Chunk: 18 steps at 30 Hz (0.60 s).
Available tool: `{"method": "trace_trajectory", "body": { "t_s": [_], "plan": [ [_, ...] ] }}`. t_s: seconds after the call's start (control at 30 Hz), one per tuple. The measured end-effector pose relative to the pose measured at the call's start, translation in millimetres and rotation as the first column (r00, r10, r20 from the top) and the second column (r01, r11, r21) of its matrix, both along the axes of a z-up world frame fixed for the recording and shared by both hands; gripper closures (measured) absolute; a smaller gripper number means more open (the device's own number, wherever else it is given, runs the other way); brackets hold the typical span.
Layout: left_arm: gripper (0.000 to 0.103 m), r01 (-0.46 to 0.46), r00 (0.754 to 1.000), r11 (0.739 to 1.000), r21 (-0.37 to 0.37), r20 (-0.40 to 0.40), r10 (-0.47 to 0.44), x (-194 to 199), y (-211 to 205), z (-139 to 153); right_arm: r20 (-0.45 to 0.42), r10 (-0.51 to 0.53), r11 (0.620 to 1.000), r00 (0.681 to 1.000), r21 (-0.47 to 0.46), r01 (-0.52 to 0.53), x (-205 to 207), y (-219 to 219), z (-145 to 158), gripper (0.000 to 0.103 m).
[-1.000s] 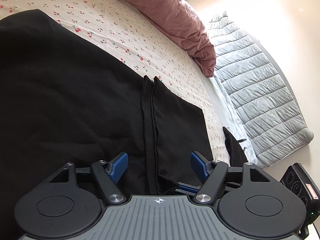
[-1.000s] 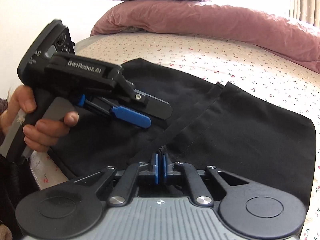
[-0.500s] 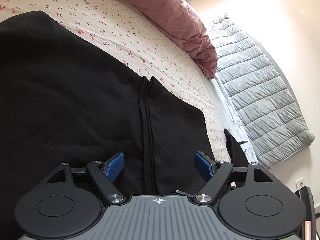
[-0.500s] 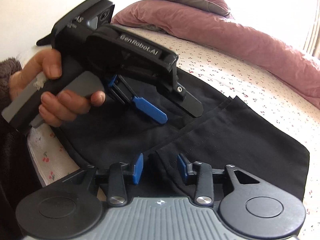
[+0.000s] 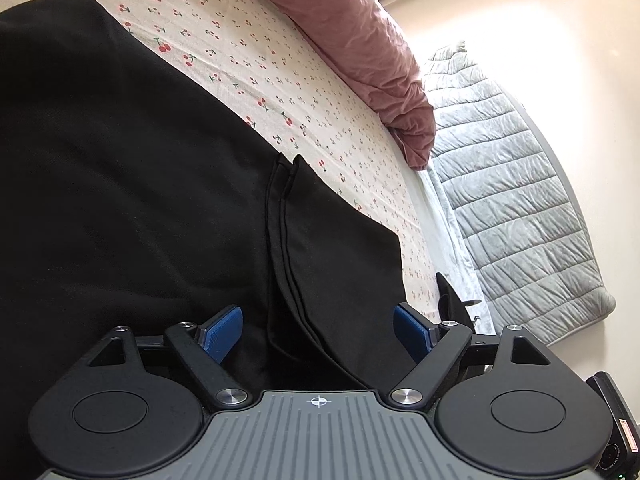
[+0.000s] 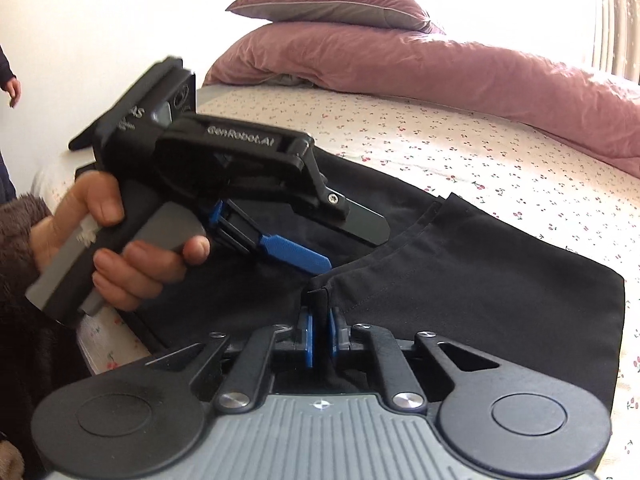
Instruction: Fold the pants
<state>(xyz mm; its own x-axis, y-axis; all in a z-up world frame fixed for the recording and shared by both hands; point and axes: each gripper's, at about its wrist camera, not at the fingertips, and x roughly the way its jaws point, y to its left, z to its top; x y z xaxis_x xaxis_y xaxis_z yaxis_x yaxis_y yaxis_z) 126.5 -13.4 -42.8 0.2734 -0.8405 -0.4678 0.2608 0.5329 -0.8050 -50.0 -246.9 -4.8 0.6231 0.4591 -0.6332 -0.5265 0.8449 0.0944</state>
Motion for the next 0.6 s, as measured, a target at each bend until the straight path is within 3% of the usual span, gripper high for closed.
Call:
{"method": "trace_trajectory", "body": {
  "t_s": [0.17,0.23,0.3,0.47,0.57,0.6],
  "plan": [
    [0.032,-0.054,0.998,0.998,-0.017,-0.022,0.053,2,-5,-3,-0.039,0.036,0.992,0.999,0.124,-0.031,-1,-6,8,0.095],
    [0.038,-0.066,0.998,0.998,-0.012,-0.023,0.066,2,-4,-3,-0.04,0.044,0.991,0.998,0.13,-0.038,-3,-7,10,0.094],
    [0.054,-0.078,0.997,0.997,0.003,-0.014,0.078,2,-3,-3,-0.048,0.054,0.991,0.997,0.122,-0.048,-4,-6,10,0.093],
    [0.08,-0.101,0.995,0.992,0.075,0.033,0.099,1,-9,-2,-0.106,0.114,0.989,0.988,0.111,-0.102,2,3,0,0.067],
    [0.101,-0.119,0.987,0.977,0.178,0.123,0.098,-4,-20,4,-0.09,0.123,0.987,0.988,0.113,-0.113,-1,3,5,0.063],
    [0.101,-0.125,0.984,0.973,0.194,0.148,0.097,-6,-22,6,-0.08,0.113,0.988,0.99,0.113,-0.103,0,1,7,0.062]
  ]
}}
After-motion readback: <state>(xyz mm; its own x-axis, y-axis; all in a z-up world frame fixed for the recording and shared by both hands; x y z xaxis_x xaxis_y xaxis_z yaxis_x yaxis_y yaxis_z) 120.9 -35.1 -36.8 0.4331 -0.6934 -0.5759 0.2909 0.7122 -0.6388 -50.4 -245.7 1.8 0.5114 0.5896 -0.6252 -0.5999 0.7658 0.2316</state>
